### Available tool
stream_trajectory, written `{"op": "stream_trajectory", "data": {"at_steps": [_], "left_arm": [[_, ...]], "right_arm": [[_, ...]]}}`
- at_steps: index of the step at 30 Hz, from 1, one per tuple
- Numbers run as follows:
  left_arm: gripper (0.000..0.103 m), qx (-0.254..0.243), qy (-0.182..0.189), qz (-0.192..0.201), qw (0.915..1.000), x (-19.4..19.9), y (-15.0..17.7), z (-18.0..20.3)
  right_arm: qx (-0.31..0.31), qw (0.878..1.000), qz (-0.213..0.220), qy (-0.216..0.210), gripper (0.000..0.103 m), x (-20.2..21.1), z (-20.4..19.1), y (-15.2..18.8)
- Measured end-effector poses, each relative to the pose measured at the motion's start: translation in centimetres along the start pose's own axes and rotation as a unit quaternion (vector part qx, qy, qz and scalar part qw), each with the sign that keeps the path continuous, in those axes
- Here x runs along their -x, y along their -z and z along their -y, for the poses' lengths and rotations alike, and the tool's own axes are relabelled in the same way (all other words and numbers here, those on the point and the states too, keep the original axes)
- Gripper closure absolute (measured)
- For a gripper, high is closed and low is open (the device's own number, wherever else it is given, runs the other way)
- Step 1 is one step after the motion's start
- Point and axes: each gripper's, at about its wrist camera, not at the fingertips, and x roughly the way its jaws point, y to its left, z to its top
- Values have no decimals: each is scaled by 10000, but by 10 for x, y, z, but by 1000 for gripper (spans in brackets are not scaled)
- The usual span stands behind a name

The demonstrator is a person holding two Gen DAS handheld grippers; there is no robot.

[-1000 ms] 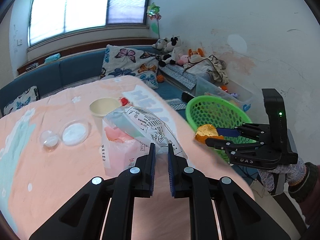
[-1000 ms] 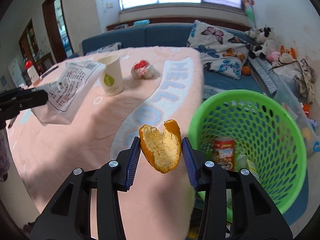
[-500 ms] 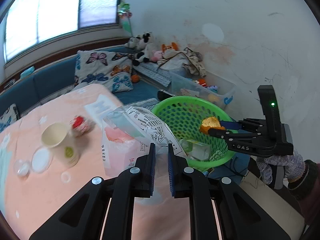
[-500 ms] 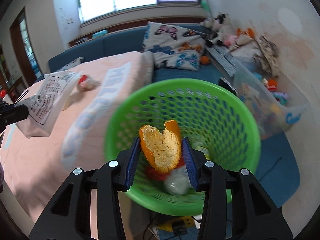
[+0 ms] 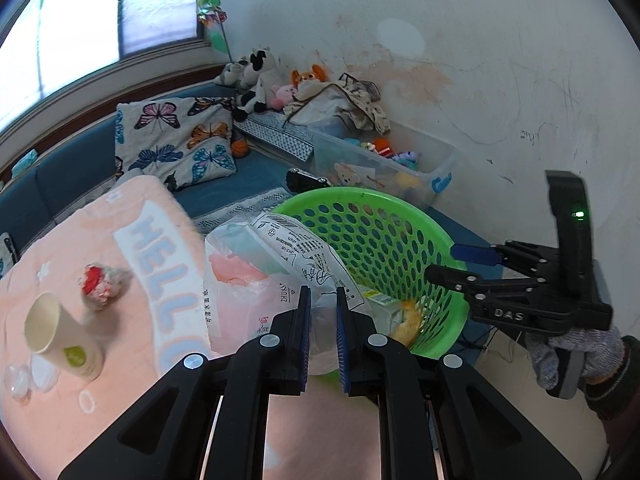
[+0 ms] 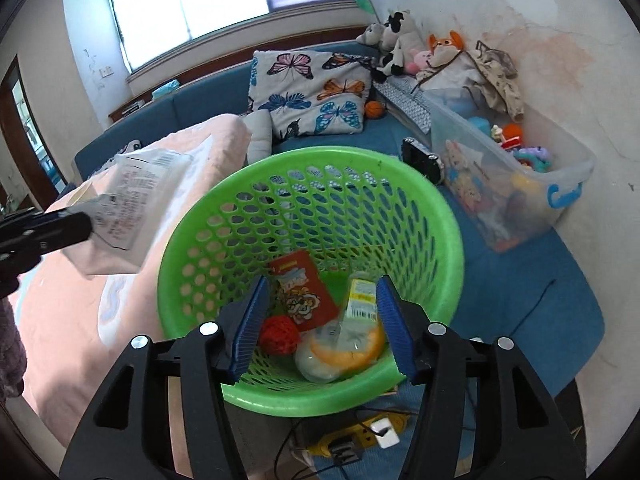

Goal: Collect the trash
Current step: 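Drop the plastic bag into the green basket with the left tool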

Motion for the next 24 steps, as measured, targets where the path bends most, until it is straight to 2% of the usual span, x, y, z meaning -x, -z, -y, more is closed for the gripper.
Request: {"op": "stream_trajectory", "data": {"at_steps": [11,13,15,22,24], "left_arm": [[90,-84,110,-243,9996,-37,-5,19],[84,-98,100,-266,9995,-40,-5,21],[69,-72,43,-305,9995,-42,-4,21],[61,-2,-47,-299,9995,-34,3,15],[55,11,-128,-242,9996,-27,6,12]], "right_arm": [[-116,9999,111,65,44,15,12,5],[-141,9998,117,50,44,16,13,5],[-152,9998,123,40,44,17,14,6],[-110,9998,181,-19,44,22,8,7],[-87,9998,191,-58,44,24,5,7]]}}
